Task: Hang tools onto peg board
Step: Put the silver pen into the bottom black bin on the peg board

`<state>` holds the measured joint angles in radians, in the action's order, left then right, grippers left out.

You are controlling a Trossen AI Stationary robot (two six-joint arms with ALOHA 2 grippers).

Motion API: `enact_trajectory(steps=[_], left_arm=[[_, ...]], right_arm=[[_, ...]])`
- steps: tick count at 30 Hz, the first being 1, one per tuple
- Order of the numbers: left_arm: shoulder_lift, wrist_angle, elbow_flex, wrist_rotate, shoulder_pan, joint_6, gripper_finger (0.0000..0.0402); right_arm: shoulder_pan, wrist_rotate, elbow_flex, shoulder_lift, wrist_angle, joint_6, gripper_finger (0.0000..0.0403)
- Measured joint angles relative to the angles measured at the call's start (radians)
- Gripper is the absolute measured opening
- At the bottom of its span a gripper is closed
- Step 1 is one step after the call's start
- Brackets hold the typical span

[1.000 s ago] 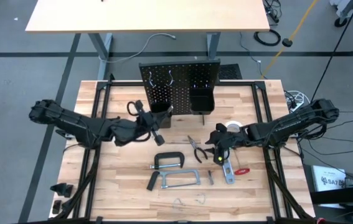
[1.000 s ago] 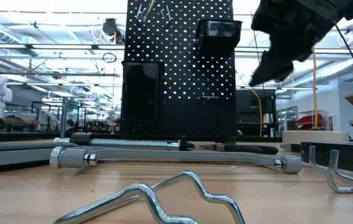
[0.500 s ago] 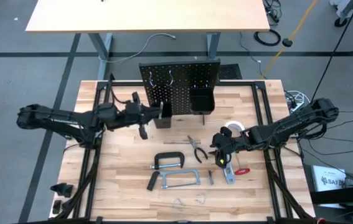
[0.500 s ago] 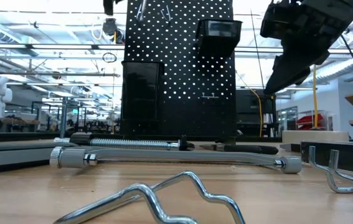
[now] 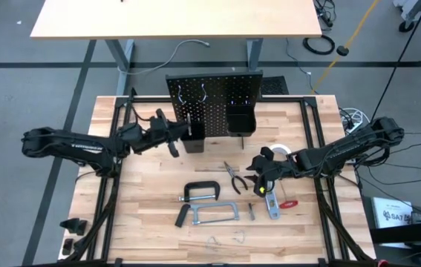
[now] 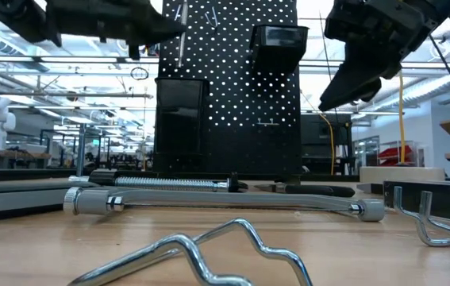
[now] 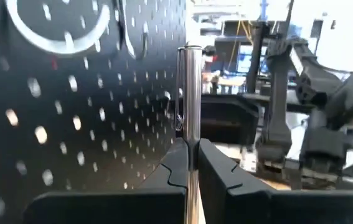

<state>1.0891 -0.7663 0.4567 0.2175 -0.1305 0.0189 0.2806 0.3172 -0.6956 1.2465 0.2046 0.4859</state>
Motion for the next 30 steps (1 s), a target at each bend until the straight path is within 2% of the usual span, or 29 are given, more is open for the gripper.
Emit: enact_trajectory(steps=[14, 26, 30], left_arm=[[0.157, -0.074, -0.008, 0.011, -0.046, 0.029, 0.0012], [0.176, -0.087, -0.008, 0.011, -0.046, 0.05, 0.0013], [0.176, -0.087, -0.008, -0.005, -0.046, 0.054, 0.0029]], right_arm=[[0.0, 0.0, 0.0, 0.0, -0.008, -0.034, 0.0153], [0.0, 0.0, 0.0, 0.0, -0.006, -0.034, 0.0153], [0.0, 0.0, 0.0, 0.0, -0.006, -0.033, 0.0153]])
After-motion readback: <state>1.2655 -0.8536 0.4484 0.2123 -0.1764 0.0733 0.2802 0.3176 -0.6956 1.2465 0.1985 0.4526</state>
